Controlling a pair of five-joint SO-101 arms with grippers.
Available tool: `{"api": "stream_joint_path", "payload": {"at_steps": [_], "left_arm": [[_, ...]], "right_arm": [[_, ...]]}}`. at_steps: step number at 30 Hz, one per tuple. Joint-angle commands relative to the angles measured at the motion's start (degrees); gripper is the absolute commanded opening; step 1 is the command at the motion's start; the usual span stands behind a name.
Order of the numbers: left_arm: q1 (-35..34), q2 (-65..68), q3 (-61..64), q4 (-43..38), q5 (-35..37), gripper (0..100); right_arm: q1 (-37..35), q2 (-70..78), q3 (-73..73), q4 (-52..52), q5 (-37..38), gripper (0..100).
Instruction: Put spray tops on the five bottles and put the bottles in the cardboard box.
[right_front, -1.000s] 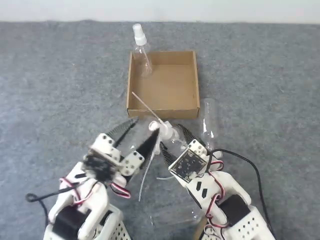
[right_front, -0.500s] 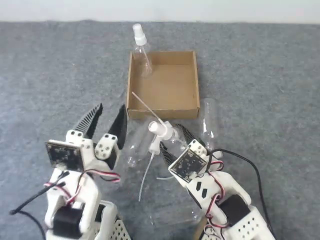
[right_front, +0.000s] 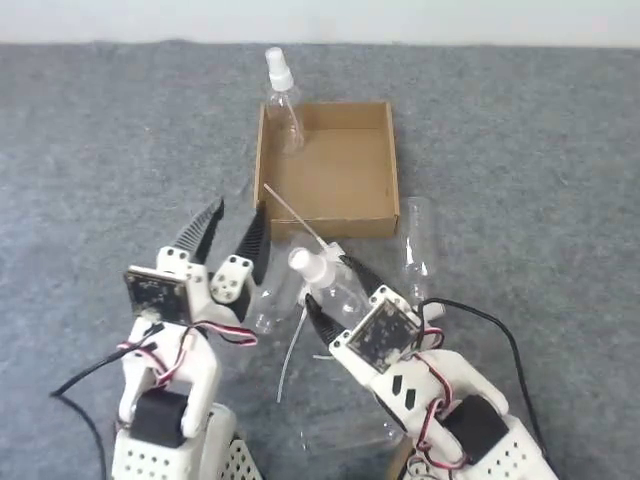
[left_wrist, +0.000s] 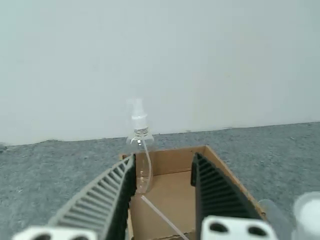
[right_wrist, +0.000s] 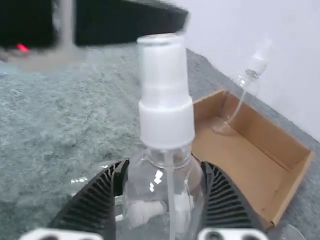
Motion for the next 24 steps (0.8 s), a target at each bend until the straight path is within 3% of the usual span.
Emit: {"api": "stream_joint_path", "payload": {"at_steps": [1,11,24], "left_arm": [[4.13,-0.7,0.04,-1.76,0.09,17],[15.21,-0.79,0.4,3.25,-9.76,17],[16.18,-0.79,0.4,3.96,-10.73,17]], "right_arm": [[-0.84,-1.8,-4.4,0.13,-0.53,8.0],[-0.84,-1.71,-3.87,0.13,-0.53,8.0],[-0.48,-1.71,-3.87,0.13,-0.53,8.0]]}}
